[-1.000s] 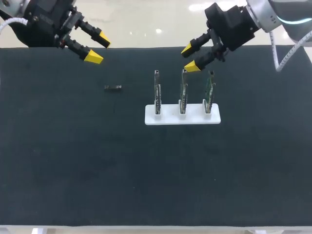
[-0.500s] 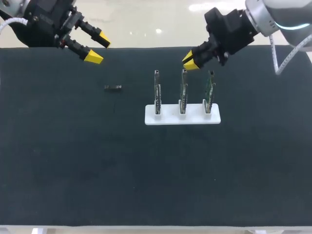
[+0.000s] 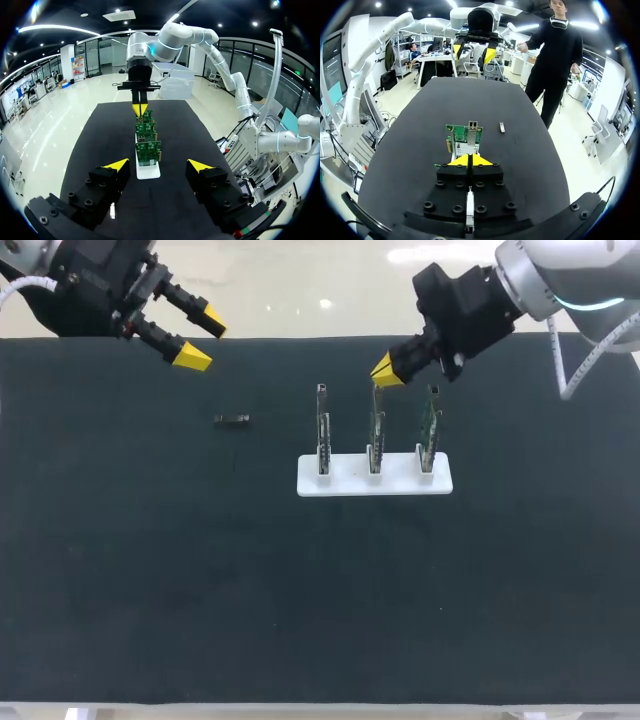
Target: Pick up the optical module with the left hand, and insert it into the network port with the right hand.
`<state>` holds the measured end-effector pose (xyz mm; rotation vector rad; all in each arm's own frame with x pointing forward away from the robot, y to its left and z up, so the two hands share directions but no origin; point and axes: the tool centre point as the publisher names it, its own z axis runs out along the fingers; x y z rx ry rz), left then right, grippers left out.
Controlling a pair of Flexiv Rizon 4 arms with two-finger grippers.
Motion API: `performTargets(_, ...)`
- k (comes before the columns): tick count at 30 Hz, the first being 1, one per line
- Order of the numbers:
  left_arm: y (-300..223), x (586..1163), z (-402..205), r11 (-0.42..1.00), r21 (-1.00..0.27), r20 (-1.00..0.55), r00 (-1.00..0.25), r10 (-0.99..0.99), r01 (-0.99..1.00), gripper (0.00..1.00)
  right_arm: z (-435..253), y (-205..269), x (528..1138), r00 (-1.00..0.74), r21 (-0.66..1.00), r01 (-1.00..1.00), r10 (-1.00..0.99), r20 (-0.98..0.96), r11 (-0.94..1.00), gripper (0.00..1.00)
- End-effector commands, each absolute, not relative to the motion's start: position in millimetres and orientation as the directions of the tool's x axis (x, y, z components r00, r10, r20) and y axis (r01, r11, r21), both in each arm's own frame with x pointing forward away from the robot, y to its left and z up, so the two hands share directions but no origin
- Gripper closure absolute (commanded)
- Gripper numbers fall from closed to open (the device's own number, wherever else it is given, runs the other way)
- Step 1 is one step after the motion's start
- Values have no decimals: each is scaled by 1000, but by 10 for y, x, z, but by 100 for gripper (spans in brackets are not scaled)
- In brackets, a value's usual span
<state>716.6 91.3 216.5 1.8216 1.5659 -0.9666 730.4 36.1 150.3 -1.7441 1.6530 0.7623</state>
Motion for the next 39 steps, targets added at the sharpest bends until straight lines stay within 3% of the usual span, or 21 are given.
performTargets(1,910,7174,2169,-175,-51,-801,65,595,983,0,1502,370,7294,49,-39,-999,-652,-757,-30,100)
performTargets(25,910,7174,2169,-175,-51,-801,65,595,983,0,1653,288,7269,31,-25,-1000,-652,-758,-19,100)
performTargets(39,910,7174,2169,-175,-51,-801,65,595,983,0,1828,-533,7155,58,-1,-996,-657,-752,-87,100)
